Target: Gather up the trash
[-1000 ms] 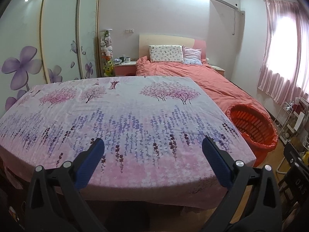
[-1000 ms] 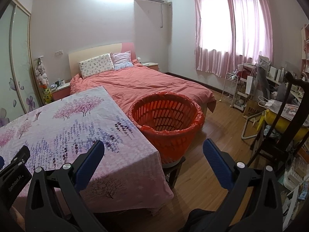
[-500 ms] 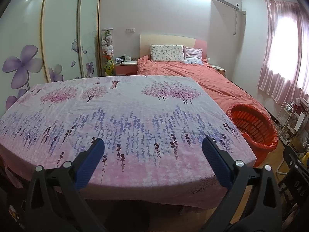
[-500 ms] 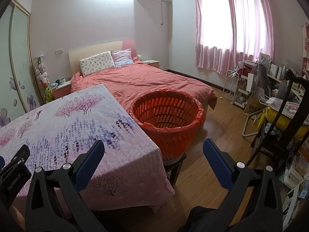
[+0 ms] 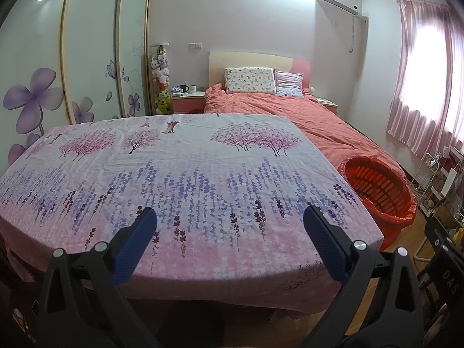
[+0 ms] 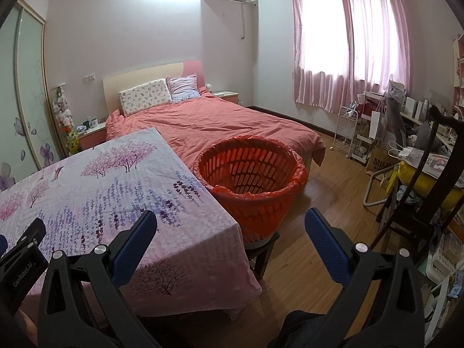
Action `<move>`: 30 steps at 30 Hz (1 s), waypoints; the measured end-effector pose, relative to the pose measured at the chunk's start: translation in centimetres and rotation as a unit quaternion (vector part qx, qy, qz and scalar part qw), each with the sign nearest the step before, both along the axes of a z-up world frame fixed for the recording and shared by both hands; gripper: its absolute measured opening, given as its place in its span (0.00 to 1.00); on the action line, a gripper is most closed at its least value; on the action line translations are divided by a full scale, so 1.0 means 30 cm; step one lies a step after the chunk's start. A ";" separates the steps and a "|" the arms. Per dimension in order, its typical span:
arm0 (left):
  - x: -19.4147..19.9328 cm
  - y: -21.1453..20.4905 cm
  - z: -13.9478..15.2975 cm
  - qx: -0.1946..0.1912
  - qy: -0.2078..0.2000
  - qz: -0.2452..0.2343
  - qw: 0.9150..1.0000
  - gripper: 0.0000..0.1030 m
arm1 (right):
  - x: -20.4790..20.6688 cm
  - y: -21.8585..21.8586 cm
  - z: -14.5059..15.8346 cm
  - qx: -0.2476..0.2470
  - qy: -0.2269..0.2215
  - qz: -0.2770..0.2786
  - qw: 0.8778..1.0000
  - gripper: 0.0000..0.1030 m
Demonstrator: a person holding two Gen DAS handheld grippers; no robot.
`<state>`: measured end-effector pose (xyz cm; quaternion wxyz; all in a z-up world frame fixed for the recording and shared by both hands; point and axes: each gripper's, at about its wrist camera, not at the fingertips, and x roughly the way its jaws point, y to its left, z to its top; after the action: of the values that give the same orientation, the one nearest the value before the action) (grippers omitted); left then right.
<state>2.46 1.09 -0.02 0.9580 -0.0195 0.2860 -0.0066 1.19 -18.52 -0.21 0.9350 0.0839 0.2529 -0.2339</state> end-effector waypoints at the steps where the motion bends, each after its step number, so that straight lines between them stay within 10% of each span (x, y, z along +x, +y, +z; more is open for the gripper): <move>1: 0.001 0.000 0.000 0.000 0.000 0.000 1.000 0.96 | 0.001 -0.001 -0.001 0.001 0.000 0.000 1.000 0.98; 30: -0.003 -0.006 -0.002 0.001 0.002 -0.001 1.000 0.96 | 0.001 -0.005 0.003 0.000 0.000 0.000 1.000 0.98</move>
<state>2.38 0.92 -0.08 0.9576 -0.0180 0.2875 -0.0071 1.23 -18.66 -0.11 0.9349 0.0844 0.2529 -0.2343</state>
